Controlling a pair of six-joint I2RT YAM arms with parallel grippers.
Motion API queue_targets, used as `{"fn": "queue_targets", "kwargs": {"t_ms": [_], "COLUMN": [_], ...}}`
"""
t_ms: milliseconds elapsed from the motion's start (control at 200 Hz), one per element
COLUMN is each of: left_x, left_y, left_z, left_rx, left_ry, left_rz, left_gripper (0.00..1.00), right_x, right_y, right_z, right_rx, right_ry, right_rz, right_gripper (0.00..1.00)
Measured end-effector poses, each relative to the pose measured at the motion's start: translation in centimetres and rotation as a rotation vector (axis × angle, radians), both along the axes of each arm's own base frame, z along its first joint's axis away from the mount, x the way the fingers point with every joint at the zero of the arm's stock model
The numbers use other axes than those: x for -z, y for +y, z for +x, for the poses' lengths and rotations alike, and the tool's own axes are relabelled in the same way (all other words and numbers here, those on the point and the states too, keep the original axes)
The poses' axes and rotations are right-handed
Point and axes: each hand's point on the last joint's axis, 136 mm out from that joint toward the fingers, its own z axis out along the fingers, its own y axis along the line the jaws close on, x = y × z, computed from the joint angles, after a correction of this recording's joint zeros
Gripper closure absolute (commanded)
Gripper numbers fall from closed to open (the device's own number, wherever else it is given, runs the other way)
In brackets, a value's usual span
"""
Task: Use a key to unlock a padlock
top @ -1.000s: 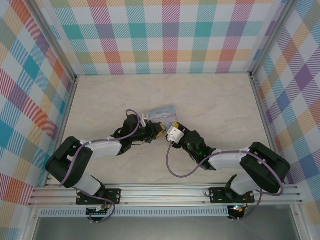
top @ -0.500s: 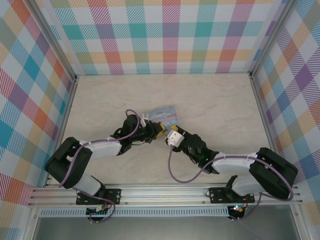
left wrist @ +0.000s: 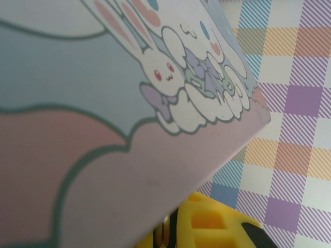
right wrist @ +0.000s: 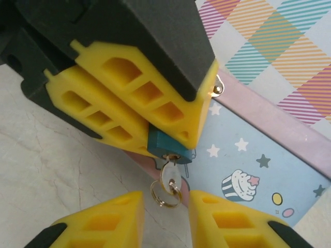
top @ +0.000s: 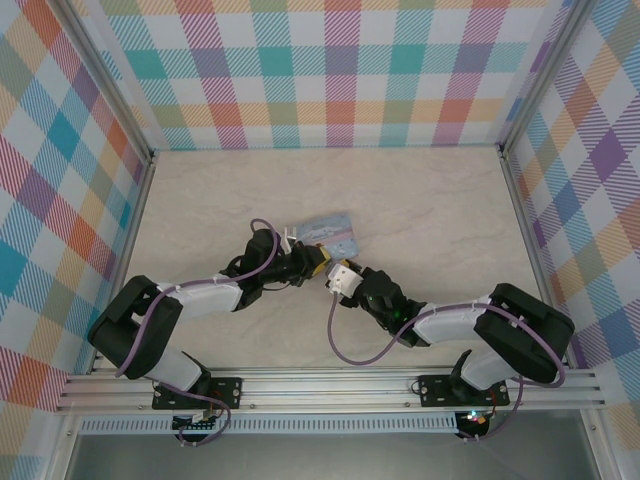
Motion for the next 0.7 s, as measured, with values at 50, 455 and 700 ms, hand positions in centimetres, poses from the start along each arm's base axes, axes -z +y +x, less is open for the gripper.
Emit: {"fn": "queue_targets", "kwargs": {"t_ms": [50,455,700], "left_x": [-0.02,-0.04,-0.07], "left_y": [0.0,0.0,0.0], "left_z": [0.0,-0.01,0.01], "left_rx": [0.0,0.0,0.0], "left_ry": [-0.001,-0.001,-0.002], "left_rz": [0.0,-0.001,-0.001], "left_gripper": [1.0,1.0,1.0], "right_x": [-0.19,-0.11,-0.25], "right_y": [0.1,0.73,0.68], "right_z": [0.08,0.66,0.71], "right_rx": [0.0,0.007,0.02], "right_ry": [-0.003,-0.005,-0.006], "right_rz": [0.004,0.005,0.014], "right_gripper": [0.72,0.83,0.92]}}
